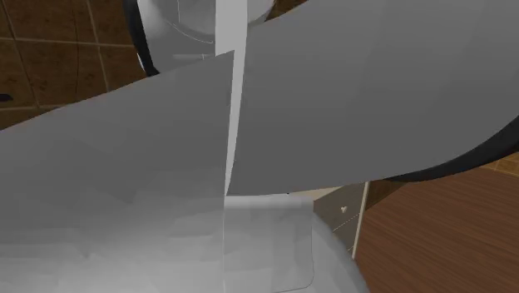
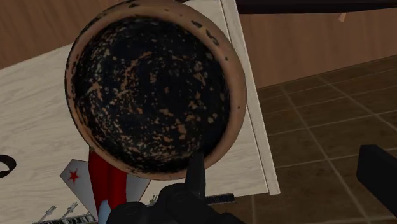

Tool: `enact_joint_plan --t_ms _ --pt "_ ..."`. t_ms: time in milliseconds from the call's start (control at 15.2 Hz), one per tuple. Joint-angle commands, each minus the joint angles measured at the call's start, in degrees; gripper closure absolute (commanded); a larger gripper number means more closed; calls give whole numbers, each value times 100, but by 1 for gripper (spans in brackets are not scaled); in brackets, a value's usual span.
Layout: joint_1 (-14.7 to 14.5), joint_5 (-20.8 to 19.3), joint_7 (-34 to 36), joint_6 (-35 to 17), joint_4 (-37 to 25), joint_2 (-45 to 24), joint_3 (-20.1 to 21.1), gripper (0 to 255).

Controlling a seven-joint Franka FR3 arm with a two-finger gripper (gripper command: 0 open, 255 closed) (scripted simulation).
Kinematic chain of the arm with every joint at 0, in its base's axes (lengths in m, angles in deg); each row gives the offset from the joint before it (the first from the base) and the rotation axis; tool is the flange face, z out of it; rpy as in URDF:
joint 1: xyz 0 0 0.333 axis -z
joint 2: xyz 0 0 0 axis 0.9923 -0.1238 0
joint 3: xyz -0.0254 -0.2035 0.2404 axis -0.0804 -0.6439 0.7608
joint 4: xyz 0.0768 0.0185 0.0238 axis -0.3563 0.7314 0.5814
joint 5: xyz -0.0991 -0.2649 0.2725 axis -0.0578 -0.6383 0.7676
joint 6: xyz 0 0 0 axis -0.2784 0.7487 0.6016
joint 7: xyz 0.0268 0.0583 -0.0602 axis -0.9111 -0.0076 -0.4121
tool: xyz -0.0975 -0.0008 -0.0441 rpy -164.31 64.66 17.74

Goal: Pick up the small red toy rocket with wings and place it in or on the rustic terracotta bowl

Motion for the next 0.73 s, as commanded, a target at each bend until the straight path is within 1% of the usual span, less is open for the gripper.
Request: enact_joint_plan --t_ms 0,330,660 --pt "37 -71 -233 -322 -81 -276 -221 0" --pt "56 -68 -798 -1068 -452 -1120 -733 0" --pt "12 190 -1449 -1691 -1017 -2068 -1224 0"
